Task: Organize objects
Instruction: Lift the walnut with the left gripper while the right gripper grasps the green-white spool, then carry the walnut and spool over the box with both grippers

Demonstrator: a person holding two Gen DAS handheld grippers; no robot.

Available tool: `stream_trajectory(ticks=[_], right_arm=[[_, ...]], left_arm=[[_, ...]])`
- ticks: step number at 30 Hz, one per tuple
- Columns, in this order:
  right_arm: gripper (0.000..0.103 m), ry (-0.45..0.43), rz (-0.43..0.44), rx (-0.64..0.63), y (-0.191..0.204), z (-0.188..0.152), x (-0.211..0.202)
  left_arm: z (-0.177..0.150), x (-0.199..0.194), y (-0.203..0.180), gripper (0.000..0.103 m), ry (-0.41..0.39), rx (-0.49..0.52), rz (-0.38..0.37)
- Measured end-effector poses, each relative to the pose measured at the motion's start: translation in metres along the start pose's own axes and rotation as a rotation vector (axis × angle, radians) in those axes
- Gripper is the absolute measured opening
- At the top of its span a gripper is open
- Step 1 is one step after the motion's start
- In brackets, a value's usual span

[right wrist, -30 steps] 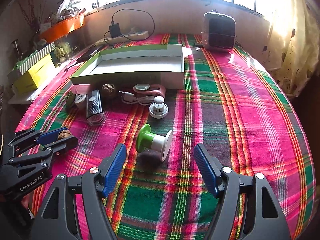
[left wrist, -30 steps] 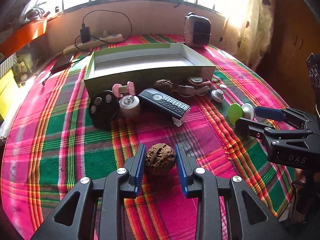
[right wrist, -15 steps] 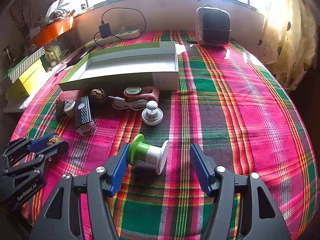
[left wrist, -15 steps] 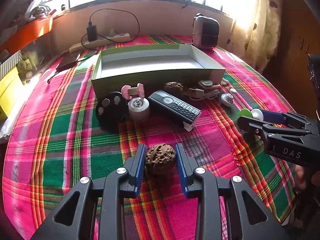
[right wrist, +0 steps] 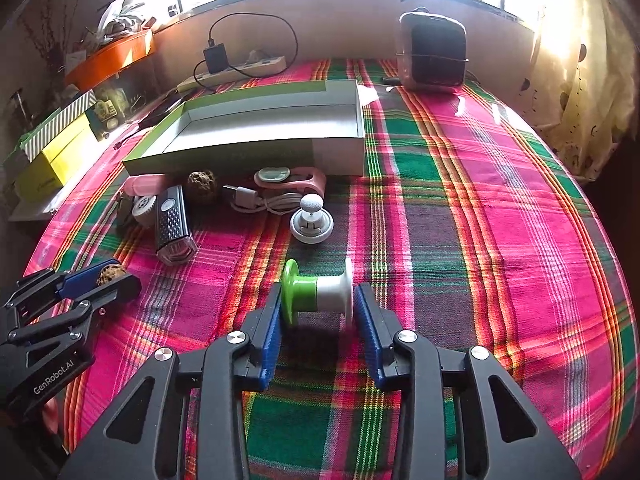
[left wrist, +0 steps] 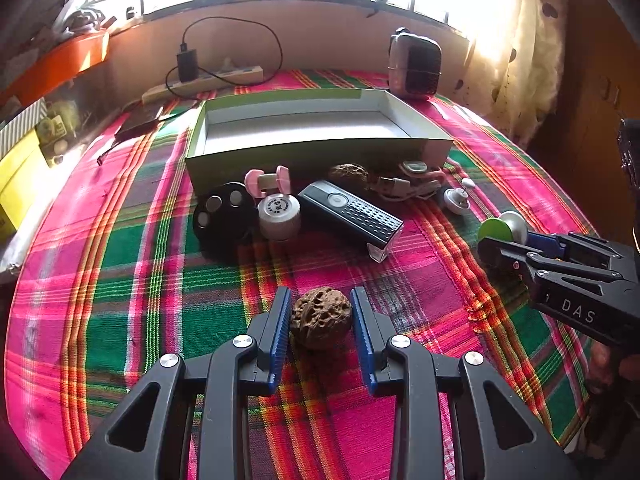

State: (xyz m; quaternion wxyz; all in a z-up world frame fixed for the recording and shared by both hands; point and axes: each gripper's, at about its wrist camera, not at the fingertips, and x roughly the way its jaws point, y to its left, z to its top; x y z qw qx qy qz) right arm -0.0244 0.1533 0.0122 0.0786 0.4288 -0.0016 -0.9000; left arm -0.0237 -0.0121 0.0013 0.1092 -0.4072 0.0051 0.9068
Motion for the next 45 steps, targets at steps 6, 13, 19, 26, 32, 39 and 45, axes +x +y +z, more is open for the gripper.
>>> stream_trajectory(ticks=[6,13,19,26,32,39,45], right_arm=[[0.034,-0.003,-0.002,-0.008,0.002,0.000,0.000],[0.034,-0.005,0.001,-0.012,0.002,0.000,0.000],[0.034,-0.020,0.004,-0.013,0.001,0.003,-0.006],[0.034,-0.046,0.023,-0.030,0.005,0.012,-0.013],[0.034,-0.064,0.031,-0.057,0.012,0.026,-0.015],[0.034,-0.079,0.039,-0.079,0.018,0.046,-0.013],[0.034,-0.082,0.050,-0.097,0.023,0.064,-0.007]], left_arm=[[0.000,0.000,0.001,0.028,0.000,0.001,0.001],[-0.002,-0.001,-0.001,0.027,0.006,-0.003,0.005],[0.001,-0.001,-0.002,0.027,0.020,-0.008,0.014],[0.010,-0.009,-0.001,0.027,0.002,-0.016,0.014],[0.026,-0.018,-0.001,0.027,-0.033,-0.009,0.010],[0.048,-0.016,0.003,0.027,-0.059,-0.006,0.016],[0.065,-0.008,0.007,0.027,-0.059,-0.005,0.022]])
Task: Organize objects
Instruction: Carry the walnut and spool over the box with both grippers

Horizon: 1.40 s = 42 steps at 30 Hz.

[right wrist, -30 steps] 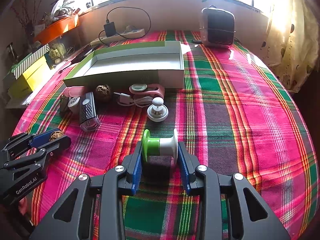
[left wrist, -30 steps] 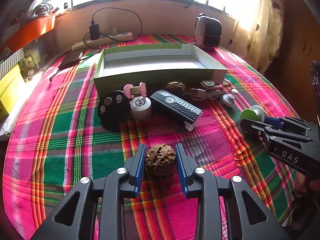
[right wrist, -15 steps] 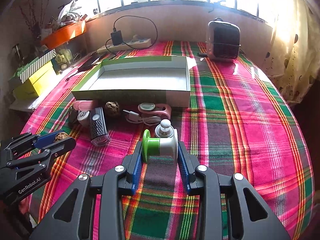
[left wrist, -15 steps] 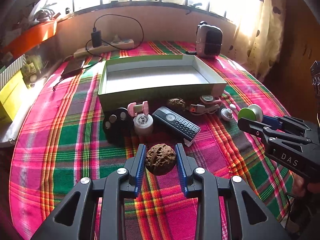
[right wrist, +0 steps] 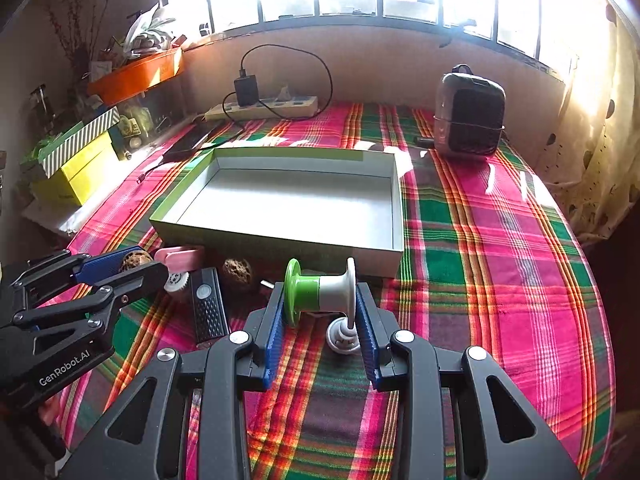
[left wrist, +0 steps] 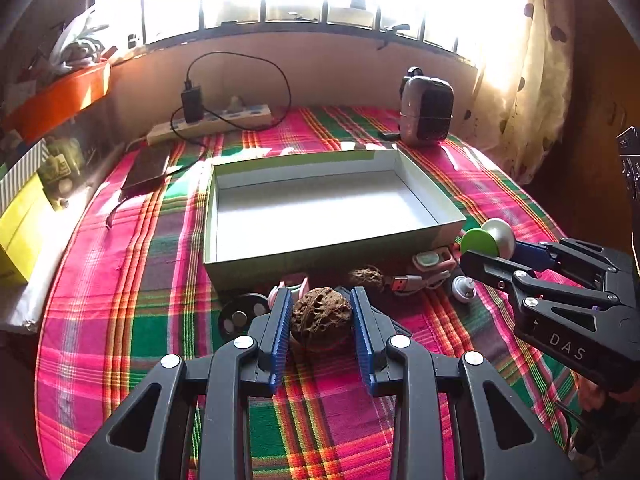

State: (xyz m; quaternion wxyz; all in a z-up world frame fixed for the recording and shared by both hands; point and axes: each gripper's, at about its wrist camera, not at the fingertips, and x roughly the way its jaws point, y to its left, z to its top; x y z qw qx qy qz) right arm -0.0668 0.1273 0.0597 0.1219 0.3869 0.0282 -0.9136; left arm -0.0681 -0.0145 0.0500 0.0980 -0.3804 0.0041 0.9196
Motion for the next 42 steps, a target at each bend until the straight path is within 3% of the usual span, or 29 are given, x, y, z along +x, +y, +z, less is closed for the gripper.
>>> stream_trajectory(ticks=[21,42], right_arm=[[0.034,0.040,0.044,-0.030,0.000,0.069,0.068],[0.034,0.133,0.025,-0.016,-0.009,0.096,0.145]], left_arm=[[0.065,0.066,0.033,0.027,0.020,-0.036,0.030],[0.087,0.129,0.042,0.027,0.087,-0.023,0.066]])
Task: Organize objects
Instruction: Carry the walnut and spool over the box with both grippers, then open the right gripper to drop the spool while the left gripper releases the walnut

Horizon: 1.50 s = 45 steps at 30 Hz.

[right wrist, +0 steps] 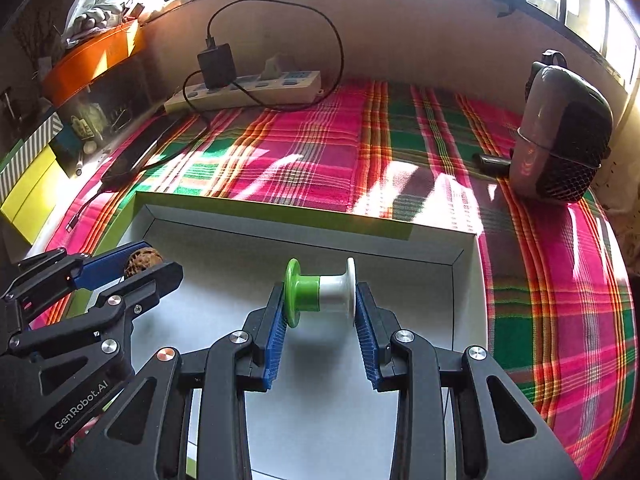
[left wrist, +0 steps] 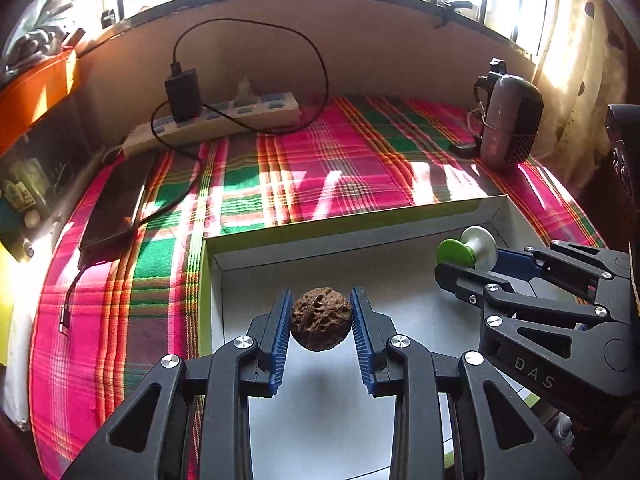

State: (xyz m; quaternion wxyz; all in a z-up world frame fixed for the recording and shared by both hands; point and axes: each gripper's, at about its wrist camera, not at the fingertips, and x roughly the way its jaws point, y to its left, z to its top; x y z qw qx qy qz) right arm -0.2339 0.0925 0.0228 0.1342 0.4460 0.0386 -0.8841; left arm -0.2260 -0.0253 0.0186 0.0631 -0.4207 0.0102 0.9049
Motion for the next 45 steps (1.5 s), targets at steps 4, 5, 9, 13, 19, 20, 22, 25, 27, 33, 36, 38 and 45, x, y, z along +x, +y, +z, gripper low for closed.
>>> stream_trajectory(ticks=[4,5,9,13,19,20,22,25,27,33,36,38,45], right_arm=[[0.034,0.009,0.000,0.001,-0.001,0.002,0.006],[0.034,0.009,0.001,0.000,-0.001,0.002,0.006],[0.034,0.012,-0.007,-0.006,-0.001,0.005,0.008],[0.034,0.017,-0.010,-0.009,-0.001,0.006,0.010],[0.034,0.024,-0.020,-0.018,0.001,0.006,0.012],[0.034,0.024,-0.021,-0.018,0.001,0.006,0.012],[0.034,0.024,-0.024,-0.020,0.002,0.007,0.013],[0.034,0.026,-0.029,-0.025,0.002,0.007,0.013],[0.034,0.027,-0.032,-0.026,0.002,0.007,0.013],[0.034,0.028,-0.036,-0.029,0.002,0.007,0.013],[0.034,0.028,-0.037,-0.025,0.002,0.007,0.013],[0.035,0.028,-0.036,-0.025,0.002,0.007,0.013],[0.045,0.015,-0.036,-0.003,-0.001,0.007,0.008]], left_arm=[[-0.001,0.007,0.002,0.027,0.021,-0.004,0.005],[0.000,0.007,0.002,0.027,0.020,-0.002,0.006],[0.001,0.011,0.002,0.027,0.038,0.001,0.015],[0.001,0.014,0.004,0.028,0.048,0.003,0.018],[0.002,0.016,0.001,0.028,0.056,0.018,0.031],[0.002,0.016,0.001,0.028,0.056,0.018,0.032],[0.002,0.016,0.001,0.028,0.057,0.019,0.033],[0.002,0.016,0.001,0.028,0.059,0.021,0.037],[0.002,0.016,0.001,0.028,0.059,0.020,0.035],[0.003,0.016,0.001,0.028,0.060,0.020,0.034],[0.003,0.016,0.001,0.028,0.060,0.018,0.031],[0.002,0.017,0.002,0.028,0.061,0.015,0.025],[0.001,0.012,0.003,0.028,0.054,0.004,0.028]])
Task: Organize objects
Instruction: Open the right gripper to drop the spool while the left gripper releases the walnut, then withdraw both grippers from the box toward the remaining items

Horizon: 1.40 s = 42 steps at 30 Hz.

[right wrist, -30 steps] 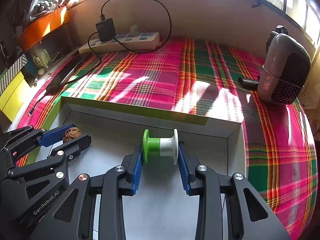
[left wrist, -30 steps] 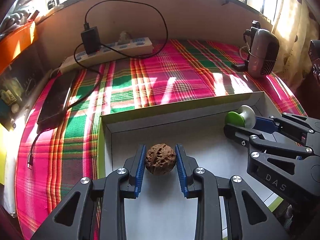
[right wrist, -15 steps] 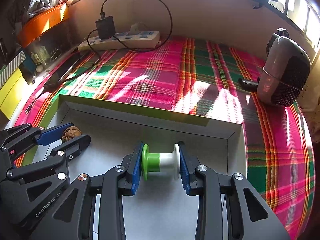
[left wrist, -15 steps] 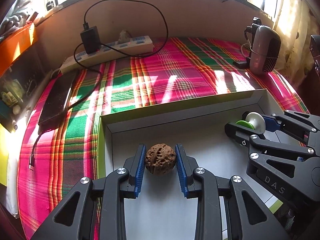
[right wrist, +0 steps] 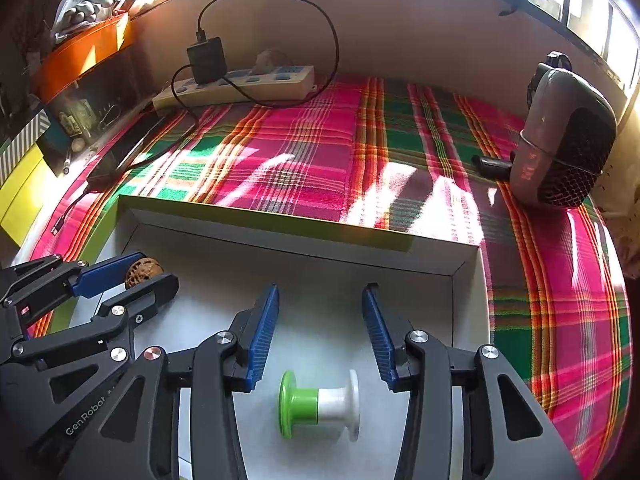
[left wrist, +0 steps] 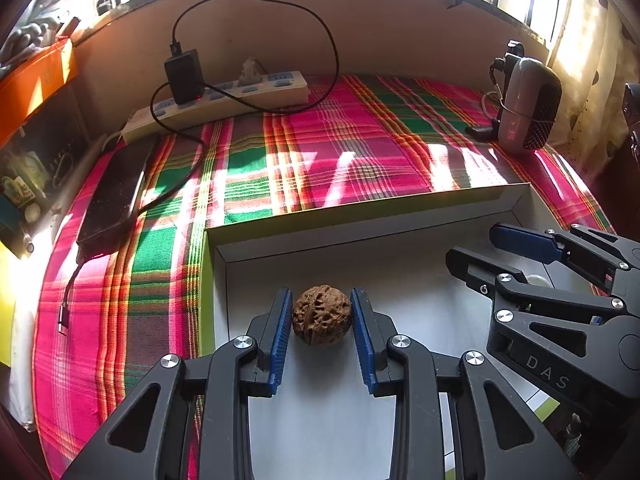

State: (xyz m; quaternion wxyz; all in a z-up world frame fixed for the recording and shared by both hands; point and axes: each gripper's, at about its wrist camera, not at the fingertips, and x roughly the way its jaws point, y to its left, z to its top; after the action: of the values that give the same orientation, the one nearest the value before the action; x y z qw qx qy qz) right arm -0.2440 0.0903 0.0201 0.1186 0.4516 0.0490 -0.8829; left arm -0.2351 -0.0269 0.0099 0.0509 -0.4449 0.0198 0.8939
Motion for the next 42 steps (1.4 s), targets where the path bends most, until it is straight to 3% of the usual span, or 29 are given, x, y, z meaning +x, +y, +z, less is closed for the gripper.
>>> stream_trajectory(ticks=[6,10,17,27,31,42], right_arm=[[0.046,-0.014,-0.002,0.007,-0.001,-0.002,-0.008],[0.053,-0.046,-0.003,0.003,0.000,-0.005,-0.018],[0.054,-0.086,-0.004,0.009,0.000,-0.012,-0.037],[0.054,-0.125,-0.003,0.038,-0.007,-0.034,-0.063],[0.054,-0.140,-0.006,0.041,-0.008,-0.042,-0.073],[0.054,-0.159,0.005,0.056,-0.013,-0.069,-0.095]], left_arm=[[-0.001,-0.012,-0.001,0.028,-0.020,-0.003,0.005],[-0.005,-0.022,-0.002,0.029,-0.035,-0.008,-0.002],[-0.013,-0.047,-0.005,0.029,-0.089,-0.011,0.008],[-0.032,-0.074,-0.007,0.029,-0.144,-0.021,0.064],[-0.040,-0.083,-0.010,0.029,-0.174,-0.006,0.143],[-0.058,-0.098,-0.011,0.029,-0.199,-0.015,0.195]])
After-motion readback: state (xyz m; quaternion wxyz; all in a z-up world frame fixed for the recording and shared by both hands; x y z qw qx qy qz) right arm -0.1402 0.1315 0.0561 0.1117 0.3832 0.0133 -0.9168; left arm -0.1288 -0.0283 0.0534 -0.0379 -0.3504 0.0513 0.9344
